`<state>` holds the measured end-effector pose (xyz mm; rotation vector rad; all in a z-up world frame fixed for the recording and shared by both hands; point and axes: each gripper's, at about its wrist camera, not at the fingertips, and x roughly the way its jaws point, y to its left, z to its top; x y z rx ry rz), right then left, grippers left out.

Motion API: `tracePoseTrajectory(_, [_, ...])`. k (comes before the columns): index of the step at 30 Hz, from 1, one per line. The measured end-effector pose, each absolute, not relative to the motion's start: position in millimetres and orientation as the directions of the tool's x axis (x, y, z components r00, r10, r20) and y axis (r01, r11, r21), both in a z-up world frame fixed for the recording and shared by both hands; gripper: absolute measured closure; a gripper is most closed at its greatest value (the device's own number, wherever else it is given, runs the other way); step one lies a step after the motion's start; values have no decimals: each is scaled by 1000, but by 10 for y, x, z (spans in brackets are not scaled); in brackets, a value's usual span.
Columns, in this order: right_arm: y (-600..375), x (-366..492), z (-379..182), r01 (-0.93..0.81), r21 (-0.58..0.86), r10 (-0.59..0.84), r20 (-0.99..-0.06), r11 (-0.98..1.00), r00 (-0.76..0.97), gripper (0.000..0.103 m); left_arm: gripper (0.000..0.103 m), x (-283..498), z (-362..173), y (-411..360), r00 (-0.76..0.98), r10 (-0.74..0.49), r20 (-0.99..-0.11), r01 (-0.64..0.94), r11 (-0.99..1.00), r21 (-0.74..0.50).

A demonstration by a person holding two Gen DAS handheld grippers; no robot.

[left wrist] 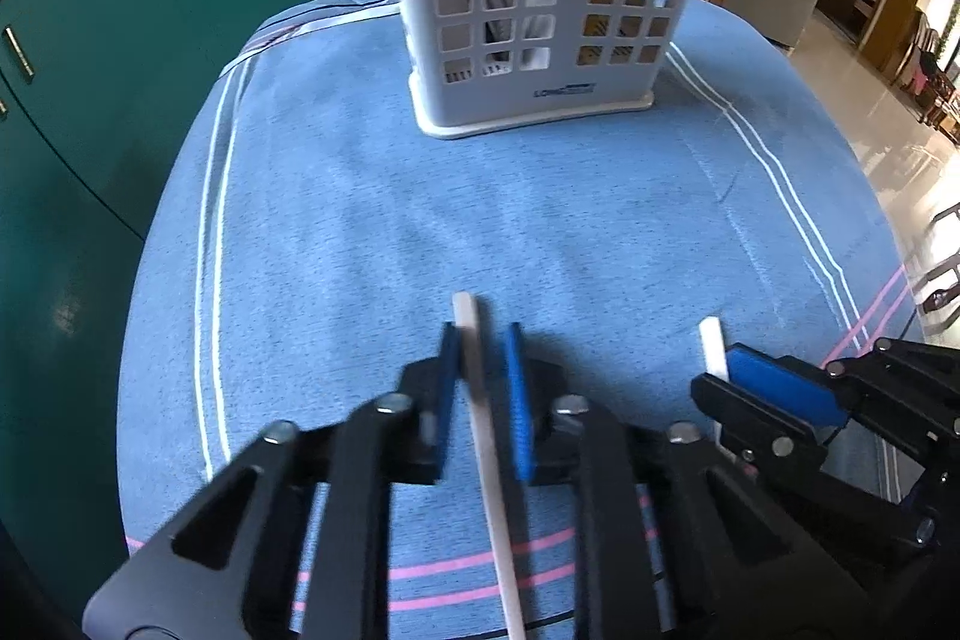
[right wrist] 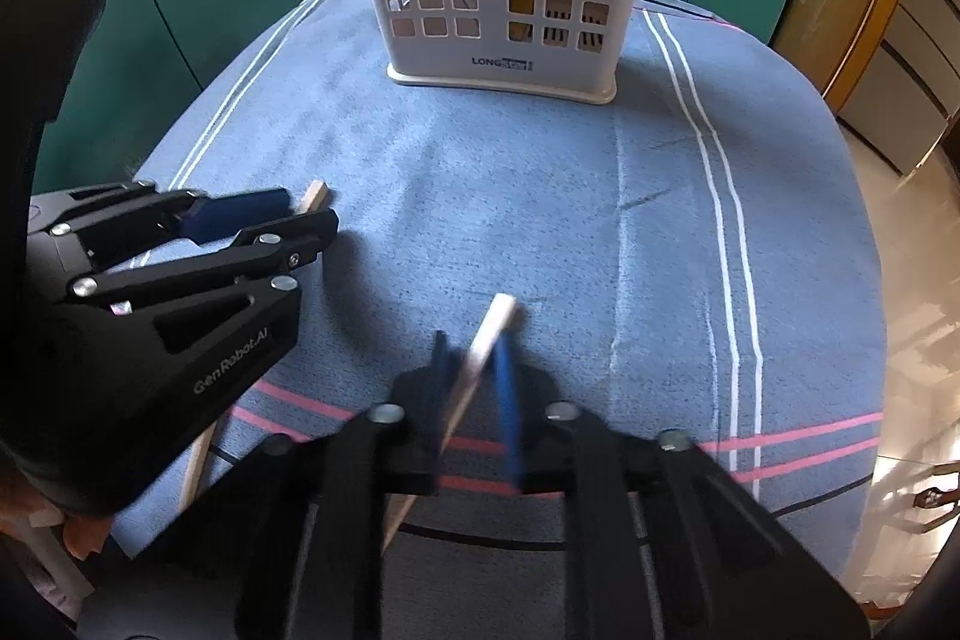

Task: Organize utensils
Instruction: 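Grasp a white chopstick with the left tool while the right tool grasps a pale wooden chopstick, then raise both chopsticks over the white holder and open both tools to drop them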

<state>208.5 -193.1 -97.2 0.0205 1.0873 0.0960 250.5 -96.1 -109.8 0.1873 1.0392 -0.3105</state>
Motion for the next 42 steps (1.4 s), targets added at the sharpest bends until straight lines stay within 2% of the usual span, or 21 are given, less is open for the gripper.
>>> tracePoseTrajectory(5, [-2020, 2050, -918, -47, 113, 122, -870, 992, 477, 91, 97, 2499, -1052, -936, 472, -175, -864, 327, 945, -12])
tracePoseTrajectory(10, [-2132, 1944, -562, -30, 105, 104, -817, 994, 567, 92, 97, 2386, -685, -831, 550, -182, -815, 304, 953, -8])
tracePoseTrajectory(22, [-2297, 1503, 622, -27, 33, 41, -588, 999, 808, 96, 97, 1977, 615, -648, 775, -246, -582, 292, 956, -16])
tracePoseTrajectory(26, [-2305, 1448, 813, -32, 18, 36, -539, 999, 841, 97, 97, 1944, 823, -622, 805, -254, -537, 276, 960, -41])
tracePoseTrajectory(32, [-2287, 1586, 879, -39, -1, 32, -532, 999, 846, 97, 97, 1968, 1024, -611, 821, -269, -504, 283, 958, -51])
tracePoseTrajectory(42, [-2372, 1728, 1468, -42, 1, 39, -382, 999, 923, 97, 97, 1939, 1868, -548, 900, -310, -307, 298, 951, -87])
